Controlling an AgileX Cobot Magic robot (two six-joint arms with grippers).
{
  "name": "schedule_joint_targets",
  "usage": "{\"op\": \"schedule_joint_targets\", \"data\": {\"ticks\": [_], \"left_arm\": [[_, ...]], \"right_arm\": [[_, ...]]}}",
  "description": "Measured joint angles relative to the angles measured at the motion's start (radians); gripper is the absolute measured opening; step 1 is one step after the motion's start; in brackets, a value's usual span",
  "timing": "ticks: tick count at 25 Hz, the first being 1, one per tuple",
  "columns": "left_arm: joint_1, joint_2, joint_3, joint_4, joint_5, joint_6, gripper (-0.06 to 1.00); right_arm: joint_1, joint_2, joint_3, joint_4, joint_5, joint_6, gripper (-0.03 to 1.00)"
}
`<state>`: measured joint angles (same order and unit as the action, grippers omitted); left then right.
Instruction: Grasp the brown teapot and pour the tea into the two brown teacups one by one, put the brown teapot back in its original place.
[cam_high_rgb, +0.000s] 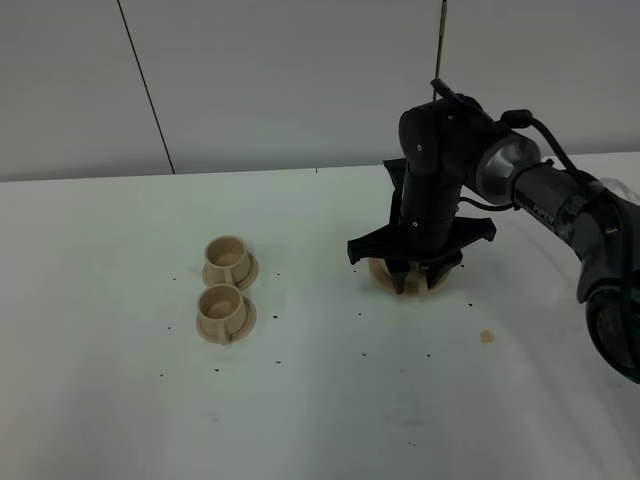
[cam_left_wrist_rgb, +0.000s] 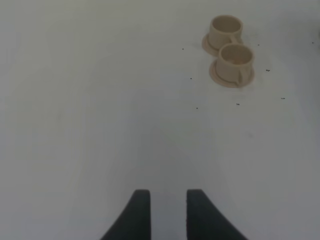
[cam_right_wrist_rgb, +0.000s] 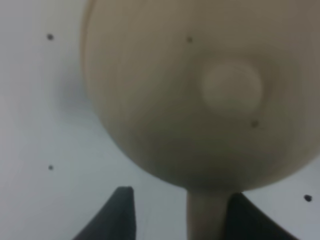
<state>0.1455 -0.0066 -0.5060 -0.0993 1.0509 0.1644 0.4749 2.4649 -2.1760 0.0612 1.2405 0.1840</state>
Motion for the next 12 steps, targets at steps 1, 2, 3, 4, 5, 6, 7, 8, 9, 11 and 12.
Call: {"op": "schedule_joint_targets", "data": {"ticks": [1, 2, 3, 4, 5, 6, 7, 8, 9, 11, 12], "left_arm": [[0.000, 0.000, 0.000, 0.000, 0.000, 0.000, 0.25], [0.000, 0.000, 0.000, 0.000, 0.000, 0.000, 0.25], [0.000, 0.000, 0.000, 0.000, 0.000, 0.000, 0.25], [0.000, 0.000, 0.000, 0.000, 0.000, 0.000, 0.25], [0.000, 0.000, 0.000, 0.000, 0.000, 0.000, 0.25], [0.000, 0.000, 0.000, 0.000, 0.000, 0.000, 0.25], [0.000, 0.000, 0.000, 0.000, 0.000, 0.000, 0.25], [0.000, 0.000, 0.000, 0.000, 0.000, 0.000, 0.25], [0.000, 0.000, 0.000, 0.000, 0.000, 0.000, 0.25], [0.000, 0.000, 0.000, 0.000, 0.000, 0.000, 0.25], [0.000, 0.000, 0.000, 0.000, 0.000, 0.000, 0.25]], "right_arm": [[0.000, 0.002, 0.000, 0.000, 0.000, 0.000, 0.37], [0.000, 0.004, 0.000, 0.000, 0.000, 0.000, 0.37], [0.000, 0.004, 0.000, 0.000, 0.000, 0.000, 0.37], [0.000, 0.004, 0.000, 0.000, -0.001, 0.000, 0.37], [0.000, 0.004, 0.000, 0.000, -0.001, 0.000, 0.37], [0.000, 0.004, 0.000, 0.000, -0.001, 0.000, 0.37], [0.000, 0.004, 0.000, 0.000, -0.001, 0.000, 0.37], [0.000, 0.004, 0.000, 0.000, -0.001, 0.000, 0.37], [0.000, 0.004, 0.000, 0.000, -0.001, 0.000, 0.37], [0.000, 0.004, 0.000, 0.000, -0.001, -0.001, 0.37], [0.000, 0.004, 0.000, 0.000, -0.001, -0.001, 0.37]]}}
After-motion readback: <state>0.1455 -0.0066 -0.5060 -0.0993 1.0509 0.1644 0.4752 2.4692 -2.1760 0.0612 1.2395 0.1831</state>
